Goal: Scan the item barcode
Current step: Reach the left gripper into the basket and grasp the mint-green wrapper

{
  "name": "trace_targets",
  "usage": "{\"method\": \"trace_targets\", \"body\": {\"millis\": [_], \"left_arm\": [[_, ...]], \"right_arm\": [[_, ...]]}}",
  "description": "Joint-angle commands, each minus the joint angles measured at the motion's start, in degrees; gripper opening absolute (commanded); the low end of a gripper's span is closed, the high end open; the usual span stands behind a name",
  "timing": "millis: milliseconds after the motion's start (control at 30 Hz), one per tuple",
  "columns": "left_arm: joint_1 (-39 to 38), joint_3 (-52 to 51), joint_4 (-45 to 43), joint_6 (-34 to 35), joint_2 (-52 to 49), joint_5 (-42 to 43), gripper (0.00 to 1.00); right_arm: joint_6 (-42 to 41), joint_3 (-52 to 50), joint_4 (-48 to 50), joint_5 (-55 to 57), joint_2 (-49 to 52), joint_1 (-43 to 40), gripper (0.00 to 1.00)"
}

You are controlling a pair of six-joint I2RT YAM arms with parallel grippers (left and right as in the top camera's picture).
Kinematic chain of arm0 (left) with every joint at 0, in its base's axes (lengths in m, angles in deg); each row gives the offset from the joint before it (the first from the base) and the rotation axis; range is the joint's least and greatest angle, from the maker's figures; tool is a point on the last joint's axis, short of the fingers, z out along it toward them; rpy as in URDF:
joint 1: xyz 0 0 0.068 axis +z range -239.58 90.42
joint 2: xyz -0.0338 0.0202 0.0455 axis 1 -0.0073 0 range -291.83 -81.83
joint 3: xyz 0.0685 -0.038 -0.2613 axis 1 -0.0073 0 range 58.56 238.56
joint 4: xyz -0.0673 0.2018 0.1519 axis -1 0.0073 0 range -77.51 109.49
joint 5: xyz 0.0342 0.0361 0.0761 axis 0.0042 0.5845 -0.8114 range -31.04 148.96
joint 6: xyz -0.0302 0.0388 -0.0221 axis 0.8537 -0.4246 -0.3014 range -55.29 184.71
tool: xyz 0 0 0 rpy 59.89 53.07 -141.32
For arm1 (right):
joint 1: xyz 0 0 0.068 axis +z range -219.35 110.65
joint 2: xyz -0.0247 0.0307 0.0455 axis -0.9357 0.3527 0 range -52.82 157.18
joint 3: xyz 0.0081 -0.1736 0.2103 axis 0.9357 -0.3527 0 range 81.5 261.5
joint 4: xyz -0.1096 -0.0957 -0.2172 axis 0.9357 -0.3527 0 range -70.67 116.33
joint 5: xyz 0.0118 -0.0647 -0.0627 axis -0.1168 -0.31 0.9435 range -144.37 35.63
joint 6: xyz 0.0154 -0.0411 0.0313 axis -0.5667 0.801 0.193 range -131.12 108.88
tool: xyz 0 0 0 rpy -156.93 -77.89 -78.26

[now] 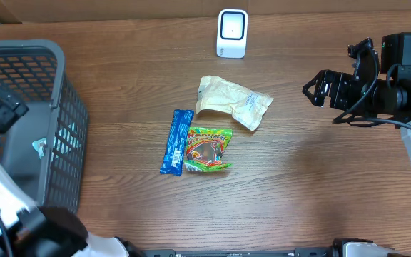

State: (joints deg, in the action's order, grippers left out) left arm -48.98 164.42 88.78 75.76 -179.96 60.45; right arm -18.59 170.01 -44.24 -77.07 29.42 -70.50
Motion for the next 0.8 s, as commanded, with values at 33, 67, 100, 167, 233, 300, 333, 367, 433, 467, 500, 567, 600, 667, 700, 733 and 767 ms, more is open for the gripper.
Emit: {"method": "trace_targets", "body": {"millis": [33,67,100,167,233,300,333,367,433,467,500,567,600,667,700,733,767], "left_arm": [[0.00,-7.65,-4.07,3.13,-5.09,1.38,1.00],[-0.02,-9.73,-5.70,3.41,-5.55,1.38,1.00],[-0.02,-12.11,-7.52,3.80,-5.75,1.55,1.00],[-0.13,-17.16,-11.21,4.85,-5.73,1.57,0.99],[-0.13,-22.14,-14.86,5.73,-5.73,1.79,1.00],[-0.11,-28.24,-20.48,5.73,-5.73,2.91,1.00],[-0.11,-30.21,-22.60,5.75,-5.73,3.02,1.00],[-0.11,-32.26,-24.90,5.99,-5.73,3.06,1.00],[-0.11,-37.00,-30.60,6.38,-5.73,3.08,1.00],[-0.13,-38.69,-32.76,6.40,-5.73,3.08,1.00],[-0.13,-41.92,-36.94,6.38,-5.73,3.06,1.00],[-0.11,-44.81,-40.61,6.38,-5.73,3.06,1.00],[-0.11,-45.83,-41.77,6.40,-5.73,3.08,0.96],[-0.11,-46.95,-42.84,6.80,-5.73,3.06,0.78],[-0.11,-46.99,-42.93,6.78,-5.73,3.06,0.61],[-0.11,-46.77,-42.99,6.80,-5.66,3.13,0.11],[-0.07,-46.45,-42.88,6.78,-5.60,3.56,0.04]], "right_arm": [[0.46,1.11,-0.13,-0.52,0.09,-0.42,1.00],[0.46,1.11,-0.28,-0.52,0.09,-0.42,1.00],[0.46,1.11,-0.35,-0.52,0.09,-0.42,1.00],[0.46,1.11,-0.46,-0.52,0.09,-0.42,1.00],[0.46,1.11,-0.50,-0.52,0.09,-0.42,1.00],[0.44,1.11,-0.52,-0.55,0.09,-0.42,1.00],[0.46,1.11,-0.52,-0.55,0.09,-0.42,1.00],[0.44,1.11,-0.52,-0.55,0.09,-0.42,1.00],[0.44,1.11,-0.55,-0.55,0.09,-0.42,1.00],[0.44,1.11,-0.55,-0.55,0.09,-0.42,1.00],[0.42,1.11,-0.57,-0.55,0.09,-0.42,1.00],[0.42,1.11,-0.61,-0.55,0.09,-0.42,1.00],[0.42,1.11,-0.68,-0.55,0.09,-0.42,1.00],[0.42,1.11,-0.79,-0.55,0.09,-0.42,1.00],[0.42,1.11,-0.81,-0.55,0.09,-0.42,1.00],[0.42,1.11,-0.79,-0.55,0.09,-0.42,1.00],[0.42,1.11,-0.76,-0.55,0.09,-0.42,1.00]]}}
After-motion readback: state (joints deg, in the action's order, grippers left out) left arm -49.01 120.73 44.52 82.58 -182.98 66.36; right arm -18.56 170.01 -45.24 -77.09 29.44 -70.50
